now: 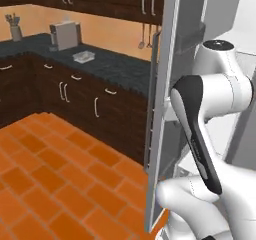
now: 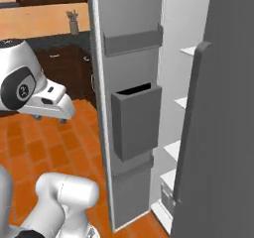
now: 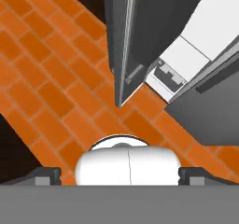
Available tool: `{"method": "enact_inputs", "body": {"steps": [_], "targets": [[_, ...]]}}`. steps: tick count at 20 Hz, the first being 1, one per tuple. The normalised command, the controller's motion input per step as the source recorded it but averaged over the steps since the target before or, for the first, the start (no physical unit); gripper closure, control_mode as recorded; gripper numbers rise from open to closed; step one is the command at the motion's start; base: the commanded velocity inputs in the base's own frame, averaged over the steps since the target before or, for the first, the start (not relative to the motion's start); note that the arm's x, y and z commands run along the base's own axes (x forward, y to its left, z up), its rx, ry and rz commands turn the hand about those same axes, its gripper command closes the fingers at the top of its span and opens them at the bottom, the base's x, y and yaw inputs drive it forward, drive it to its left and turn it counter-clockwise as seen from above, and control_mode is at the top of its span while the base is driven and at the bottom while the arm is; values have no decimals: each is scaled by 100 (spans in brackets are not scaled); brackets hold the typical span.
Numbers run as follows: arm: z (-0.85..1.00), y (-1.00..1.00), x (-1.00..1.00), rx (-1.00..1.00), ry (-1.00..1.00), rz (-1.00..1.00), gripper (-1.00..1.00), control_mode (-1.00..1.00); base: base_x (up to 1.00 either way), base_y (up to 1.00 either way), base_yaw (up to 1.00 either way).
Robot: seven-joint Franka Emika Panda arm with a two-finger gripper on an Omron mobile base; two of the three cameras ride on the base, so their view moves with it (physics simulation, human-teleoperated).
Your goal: Take the meat container that has the steak and place it on the second highest rack of the freezer. Then take the vegetable container that has the sweet potato and garlic and place it on the highest rack of the freezer.
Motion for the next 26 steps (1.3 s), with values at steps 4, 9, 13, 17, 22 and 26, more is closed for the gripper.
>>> {"method": "enact_inputs", "body": {"steps": [4,9,13,17,22,26], "targets": [[0,0,0,0,0,0,-100,100,6,41,84],[0,0,0,0,0,0,-100,100,85,58,48],[0,0,0,0,0,0,-100,100,100,54,6],[0,0,0,0,0,0,-100,100,100,36,-2],[0,0,0,0,0,0,-100,100,100,39,-16],[0,0,0,0,0,0,-100,100,100,44,-28]]}}
